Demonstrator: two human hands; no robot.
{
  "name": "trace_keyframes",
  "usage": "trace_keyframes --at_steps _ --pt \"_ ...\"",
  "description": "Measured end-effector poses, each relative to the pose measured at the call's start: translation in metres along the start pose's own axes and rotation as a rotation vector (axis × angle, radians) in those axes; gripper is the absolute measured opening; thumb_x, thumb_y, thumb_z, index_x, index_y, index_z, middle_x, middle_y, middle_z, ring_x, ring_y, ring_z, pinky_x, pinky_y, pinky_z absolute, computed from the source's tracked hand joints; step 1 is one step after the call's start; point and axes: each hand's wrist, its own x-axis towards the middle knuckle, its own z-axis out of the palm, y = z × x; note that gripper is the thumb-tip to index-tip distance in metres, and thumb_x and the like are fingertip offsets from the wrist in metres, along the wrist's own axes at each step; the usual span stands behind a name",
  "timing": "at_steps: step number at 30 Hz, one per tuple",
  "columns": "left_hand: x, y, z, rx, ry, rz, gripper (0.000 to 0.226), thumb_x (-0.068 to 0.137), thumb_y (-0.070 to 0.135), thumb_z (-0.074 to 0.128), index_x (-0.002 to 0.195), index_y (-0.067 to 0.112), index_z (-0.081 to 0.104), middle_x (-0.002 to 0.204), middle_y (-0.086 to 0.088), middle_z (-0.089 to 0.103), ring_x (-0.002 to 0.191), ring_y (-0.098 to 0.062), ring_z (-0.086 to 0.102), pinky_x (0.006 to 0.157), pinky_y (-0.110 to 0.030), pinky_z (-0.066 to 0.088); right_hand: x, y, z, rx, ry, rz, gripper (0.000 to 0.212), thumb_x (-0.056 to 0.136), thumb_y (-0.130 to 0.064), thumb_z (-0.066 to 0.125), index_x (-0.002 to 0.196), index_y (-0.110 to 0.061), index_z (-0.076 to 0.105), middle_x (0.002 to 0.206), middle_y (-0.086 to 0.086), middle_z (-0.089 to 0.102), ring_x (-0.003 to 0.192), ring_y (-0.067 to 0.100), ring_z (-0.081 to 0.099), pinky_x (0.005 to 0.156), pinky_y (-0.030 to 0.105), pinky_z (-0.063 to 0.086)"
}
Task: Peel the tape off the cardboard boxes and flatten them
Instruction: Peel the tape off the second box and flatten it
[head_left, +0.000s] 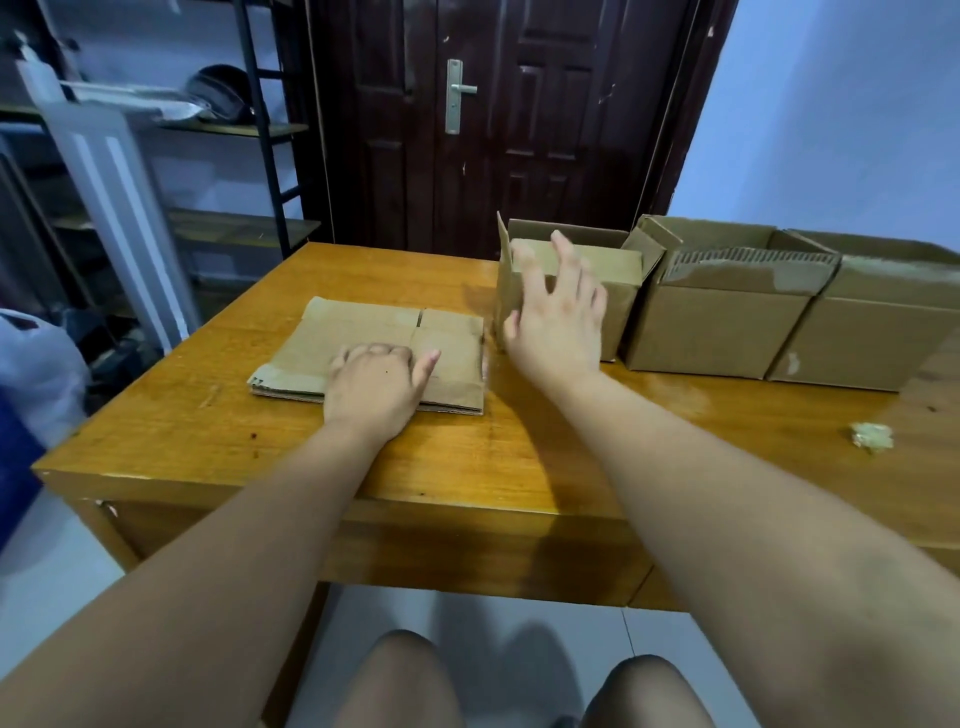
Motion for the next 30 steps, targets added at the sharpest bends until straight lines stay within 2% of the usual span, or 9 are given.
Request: trace_keyframes --at_steps 4,7,9,11,15,18,22,26,30 --pt "-0.004 0.002 -0.002 -0.037 0.026 0.090 0.059 0.096 0.058 0.024 0.120 0.020 0.062 0.120 -0.005 0.064 0.115 -0.025 0.053 0.099 -0.038 0.036 0.040 0.014 -0.008 -0.076 -0.139 0.119 0.092 0.086 -0.012 0.060 0.153 -0.030 -0.001 0.161 0.012 0.006 0.148 0.031 0.003 0.118 0.053 0.006" --pt "-0.003 0.003 -0.004 -0.004 0.024 0.080 0.055 0.096 0.056 0.028 0.126 0.020 0.057 0.125 -0.005 0.062 0.118 -0.024 0.052 0.099 -0.037 0.038 0.049 0.018 -0.007 -0.064 -0.326 0.204 0.103 0.085 -0.013 0.063 0.151 -0.034 -0.013 0.161 0.015 0.006 0.147 0.032 0.014 0.115 0.058 0.000" --pt "-0.003 0.003 -0.005 0.031 0.034 0.066 0.051 0.097 0.053 0.029 0.123 0.020 0.059 0.123 -0.004 0.063 0.116 -0.024 0.053 0.096 -0.037 0.040 0.043 0.018 -0.001 -0.131 -0.400 0.184 0.098 0.086 -0.026 0.067 0.153 -0.030 -0.004 0.159 0.015 0.015 0.146 0.033 0.015 0.114 0.060 0.004" --pt "-0.004 0.005 -0.004 0.047 0.048 0.061 0.049 0.098 0.051 0.030 0.119 0.020 0.061 0.119 -0.004 0.065 0.114 -0.023 0.054 0.091 -0.036 0.042 0.038 0.019 0.003 -0.249 -0.366 0.117 0.092 0.083 -0.043 0.069 0.153 -0.023 0.013 0.154 0.014 0.024 0.144 0.033 0.020 0.114 0.058 0.012" --pt "-0.005 0.006 -0.006 0.001 0.028 0.063 0.046 0.099 0.048 0.031 0.117 0.018 0.061 0.113 -0.004 0.066 0.112 -0.022 0.053 0.083 -0.035 0.044 0.039 0.023 -0.004 -0.357 -0.330 0.034 0.077 0.078 -0.052 0.070 0.141 -0.019 0.040 0.146 0.014 0.032 0.135 0.034 0.033 0.112 0.054 0.019" --pt "-0.005 0.007 -0.007 -0.019 0.031 0.058 0.044 0.099 0.046 0.031 0.118 0.018 0.059 0.112 -0.005 0.066 0.113 -0.022 0.051 0.083 -0.036 0.045 0.037 0.025 -0.010 -0.233 -0.356 0.052 0.067 0.080 -0.044 0.072 0.136 -0.023 0.043 0.139 0.013 0.037 0.127 0.033 0.041 0.109 0.052 0.022" --pt "-0.006 0.008 -0.008 -0.001 0.062 0.018 0.038 0.099 0.040 0.033 0.120 0.017 0.055 0.111 -0.006 0.066 0.112 -0.023 0.051 0.081 -0.036 0.044 0.030 0.019 -0.019 -0.028 -0.150 0.018 0.052 0.087 -0.037 0.065 0.130 -0.018 0.044 0.127 0.007 0.048 0.116 0.027 0.048 0.097 0.044 0.029" --pt "-0.010 0.010 -0.010 0.046 0.095 -0.002 0.031 0.096 0.030 0.037 0.118 0.016 0.053 0.109 -0.006 0.066 0.105 -0.026 0.054 0.078 -0.037 0.043 0.035 0.011 -0.040 0.219 -0.087 -0.044 0.061 0.079 -0.055 0.067 0.122 -0.018 0.044 0.118 -0.001 0.048 0.110 0.019 0.046 0.098 0.041 0.028" --pt "-0.010 0.011 -0.009 0.041 0.149 0.005 0.032 0.097 0.029 0.038 0.119 0.014 0.056 0.109 -0.007 0.066 0.103 -0.028 0.058 0.089 -0.039 0.040 0.034 0.002 -0.060 0.525 -0.020 0.056 0.057 0.072 -0.071 0.061 0.099 -0.024 0.042 0.102 -0.009 0.052 0.096 0.013 0.049 0.092 0.036 0.030"
